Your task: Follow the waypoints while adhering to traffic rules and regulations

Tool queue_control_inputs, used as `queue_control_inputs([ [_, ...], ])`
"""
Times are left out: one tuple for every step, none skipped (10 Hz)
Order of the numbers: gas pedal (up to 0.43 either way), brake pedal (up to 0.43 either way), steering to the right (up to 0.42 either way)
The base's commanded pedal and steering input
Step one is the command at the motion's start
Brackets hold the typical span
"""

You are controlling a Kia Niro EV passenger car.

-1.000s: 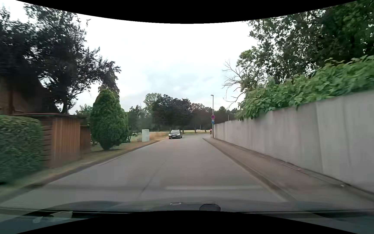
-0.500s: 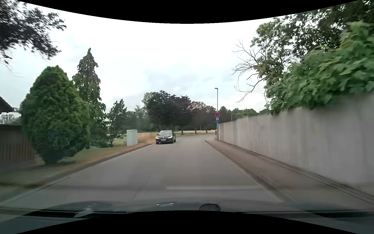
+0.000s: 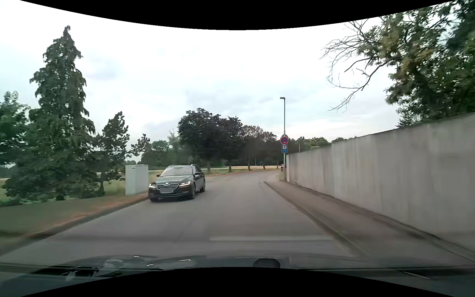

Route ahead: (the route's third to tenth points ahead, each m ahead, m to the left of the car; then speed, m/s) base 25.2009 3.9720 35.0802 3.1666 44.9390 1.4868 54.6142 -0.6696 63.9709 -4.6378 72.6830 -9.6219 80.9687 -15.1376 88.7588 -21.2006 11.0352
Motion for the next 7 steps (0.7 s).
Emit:
queue_control_inputs([
  [0.087,0.000,-0.008],
  [0.087,0.000,-0.011],
  [0.079,0.000,-0.011],
  [0.079,0.000,-0.011],
  [0.067,0.000,-0.011],
  [0.067,0.000,-0.010],
  [0.059,0.000,-0.009],
])
